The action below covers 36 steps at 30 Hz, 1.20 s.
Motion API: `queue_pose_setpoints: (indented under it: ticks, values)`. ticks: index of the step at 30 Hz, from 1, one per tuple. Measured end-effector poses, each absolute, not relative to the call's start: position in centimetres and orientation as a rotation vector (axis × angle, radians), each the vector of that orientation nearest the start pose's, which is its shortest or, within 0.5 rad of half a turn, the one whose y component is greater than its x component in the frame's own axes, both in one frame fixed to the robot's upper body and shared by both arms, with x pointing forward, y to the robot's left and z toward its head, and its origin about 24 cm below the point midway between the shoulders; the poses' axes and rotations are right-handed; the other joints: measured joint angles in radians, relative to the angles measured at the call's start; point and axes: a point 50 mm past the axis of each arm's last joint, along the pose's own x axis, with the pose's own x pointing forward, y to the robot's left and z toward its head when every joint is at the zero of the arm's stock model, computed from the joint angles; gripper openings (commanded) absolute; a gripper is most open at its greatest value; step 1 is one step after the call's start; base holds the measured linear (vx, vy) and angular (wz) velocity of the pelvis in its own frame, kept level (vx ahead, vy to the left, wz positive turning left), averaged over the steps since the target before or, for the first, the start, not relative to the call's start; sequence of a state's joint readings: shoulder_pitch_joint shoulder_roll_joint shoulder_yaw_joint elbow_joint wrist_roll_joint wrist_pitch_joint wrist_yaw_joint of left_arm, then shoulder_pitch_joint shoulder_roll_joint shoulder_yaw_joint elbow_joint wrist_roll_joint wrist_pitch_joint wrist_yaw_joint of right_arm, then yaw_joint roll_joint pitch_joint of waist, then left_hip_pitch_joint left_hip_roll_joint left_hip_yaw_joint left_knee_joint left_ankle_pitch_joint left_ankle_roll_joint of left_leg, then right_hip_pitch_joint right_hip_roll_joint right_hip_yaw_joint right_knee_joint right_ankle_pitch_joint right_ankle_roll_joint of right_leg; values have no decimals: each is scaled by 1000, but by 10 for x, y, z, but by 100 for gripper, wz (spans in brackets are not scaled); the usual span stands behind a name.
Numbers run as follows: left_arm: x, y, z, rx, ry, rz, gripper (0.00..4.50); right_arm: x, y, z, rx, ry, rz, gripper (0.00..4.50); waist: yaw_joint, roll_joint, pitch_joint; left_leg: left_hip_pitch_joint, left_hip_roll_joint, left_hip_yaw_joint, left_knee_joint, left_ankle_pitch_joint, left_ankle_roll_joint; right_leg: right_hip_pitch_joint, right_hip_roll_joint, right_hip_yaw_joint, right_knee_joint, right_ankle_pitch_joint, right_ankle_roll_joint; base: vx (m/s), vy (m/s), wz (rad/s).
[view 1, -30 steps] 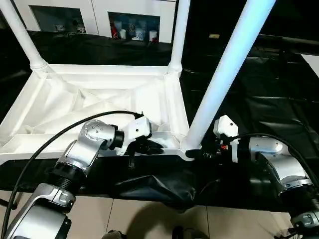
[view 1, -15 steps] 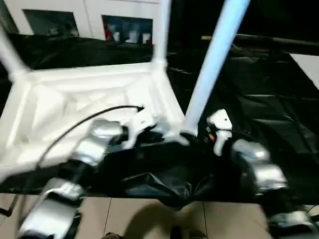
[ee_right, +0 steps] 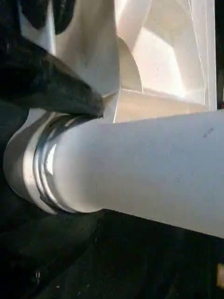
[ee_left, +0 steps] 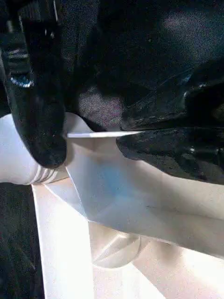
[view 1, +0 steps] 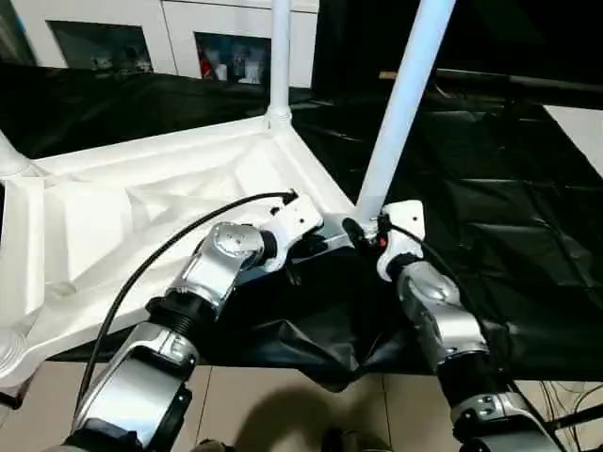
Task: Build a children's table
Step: Rotate leg to tighten
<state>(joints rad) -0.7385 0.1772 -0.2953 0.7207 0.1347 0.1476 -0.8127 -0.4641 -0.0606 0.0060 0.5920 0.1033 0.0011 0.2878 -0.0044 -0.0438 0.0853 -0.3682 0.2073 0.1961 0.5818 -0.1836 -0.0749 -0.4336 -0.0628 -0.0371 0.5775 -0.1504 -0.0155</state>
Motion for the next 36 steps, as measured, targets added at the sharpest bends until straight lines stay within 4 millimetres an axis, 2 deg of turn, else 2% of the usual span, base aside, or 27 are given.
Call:
queue_pose_setpoints:
  ticks: [3, 6, 9, 12, 16, 20, 27, 29, 32, 34, 36]
  values:
    - [348, 82, 64, 504, 343, -1056, 0, 331, -124, 38, 3, 135, 431, 366, 5, 0, 0, 0, 0, 0, -3, 0, 0, -1, 0, 0, 0, 2, 0, 0, 0, 0]
    - [348, 86, 66, 528, 332, -1083, 0, 332, -132, 51, -52, 93, 531, 384, 6, 0, 0, 1, 1, 0, -4, 0, 0, -1, 1, -1, 0, 5, 1, 0, 0, 0]
    - [341, 96, 68, 541, 311, -1174, 0, 325, -158, 60, -164, 137, 735, 384, 8, 0, 0, 0, 1, 0, -5, 0, 0, -1, 2, -2, 1, 8, 0, 0, 0, 0]
    - [333, 109, 69, 550, 302, -1283, 0, 313, -172, 60, -220, 186, 889, 384, 11, 0, 0, 0, 2, 0, -9, 0, 1, -1, 3, -2, 0, 6, -1, 0, 0, 0]
    - [329, 113, 71, 576, 295, -1367, 0, 303, -171, 54, -227, 231, 988, 384, 18, 1, 0, 0, 1, 1, -10, 3, 6, -2, 2, -3, 0, 3, -2, 0, 0, 0]
    - [325, 116, 71, 571, 303, -1419, 0, 298, -175, 59, -238, 250, 1063, 384, 21, 1, 0, 0, 0, 2, -10, 2, 7, -2, 0, -1, -1, 2, -4, 0, 0, 0]
    - [320, 119, 70, 559, 316, -1478, 0, 297, -168, 58, -219, 245, 1105, 384, 31, 2, 1, 1, 1, 2, -10, 0, 1, -2, 0, -2, 0, 2, -3, 0, 0, 0]
    - [320, 118, 70, 559, 316, -1488, 0, 297, -167, 58, -209, 243, 1113, 352, 35, 2, 1, 1, 1, 2, -10, 0, 1, -2, 0, -1, 0, 2, -3, 0, 0, 0]
    - [319, 118, 70, 561, 315, -1491, 0, 297, -166, 58, -204, 246, 1129, 347, 37, 2, 1, 1, 1, 2, -10, 0, 1, -2, 0, -1, 0, 2, -3, 0, 0, 0]
    - [319, 118, 70, 562, 315, -1491, 0, 296, -167, 59, -204, 248, 1134, 315, 37, 2, 1, 1, 1, 3, -10, 0, 1, -2, 0, -1, 0, 2, -3, 0, 0, 0]
    - [319, 118, 70, 562, 316, -1490, 0, 296, -166, 58, -204, 251, 1142, 308, 36, 2, 1, 1, 1, 2, -10, 0, 1, -2, 0, -1, 0, 2, -3, 0, 0, 0]
